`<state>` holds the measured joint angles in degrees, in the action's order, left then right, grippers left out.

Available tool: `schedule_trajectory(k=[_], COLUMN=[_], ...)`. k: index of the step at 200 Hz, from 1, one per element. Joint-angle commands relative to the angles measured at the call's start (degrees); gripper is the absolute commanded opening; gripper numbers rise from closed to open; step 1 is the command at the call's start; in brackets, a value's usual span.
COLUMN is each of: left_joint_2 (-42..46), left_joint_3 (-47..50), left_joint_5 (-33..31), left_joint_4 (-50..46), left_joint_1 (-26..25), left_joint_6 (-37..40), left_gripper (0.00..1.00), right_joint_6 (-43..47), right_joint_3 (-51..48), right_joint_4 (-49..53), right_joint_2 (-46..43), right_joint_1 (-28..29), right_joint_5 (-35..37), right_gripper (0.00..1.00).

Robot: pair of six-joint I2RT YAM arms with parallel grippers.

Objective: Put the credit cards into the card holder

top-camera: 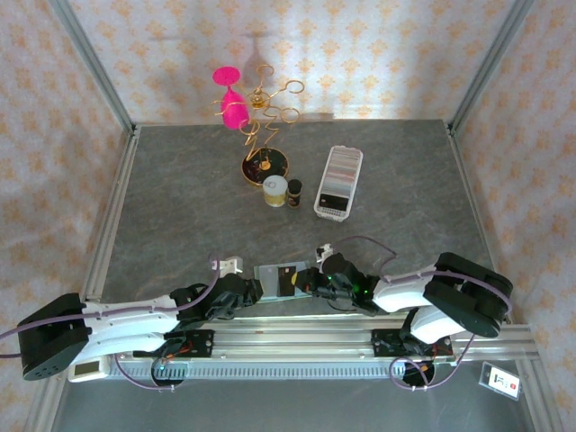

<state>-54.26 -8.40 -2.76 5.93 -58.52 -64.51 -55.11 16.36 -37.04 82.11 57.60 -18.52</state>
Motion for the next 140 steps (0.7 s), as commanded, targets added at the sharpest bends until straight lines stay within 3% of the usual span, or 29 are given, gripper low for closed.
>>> schedule_trajectory(k=[1,102,140], left_joint_2=[-0.8,0.7,1.7], left_joint_3=[0.9,2.8,3.1], left_joint_5=[0.1,-0.6,-1.3], left_joint_4=[1.6,2.2,1.9], left_joint_1=[-0.2,-0.2,-0.2], left_joint_6=[-0.2,-0.8,-0.9], left_gripper=[0.31,0.3,0.3], right_joint_6=[2.2,5.8,10.0], right_joint_3=[2.4,9.4,11.3], right_joint_4=[4.1,7.8,14.4], right_joint_2=[1.5,7.9,6.8], right_joint_1=[0.5,0.5,0.5], right_joint_5=[-1.1,-3.9,-4.7], right_gripper=[0.0,0.0,0.0])
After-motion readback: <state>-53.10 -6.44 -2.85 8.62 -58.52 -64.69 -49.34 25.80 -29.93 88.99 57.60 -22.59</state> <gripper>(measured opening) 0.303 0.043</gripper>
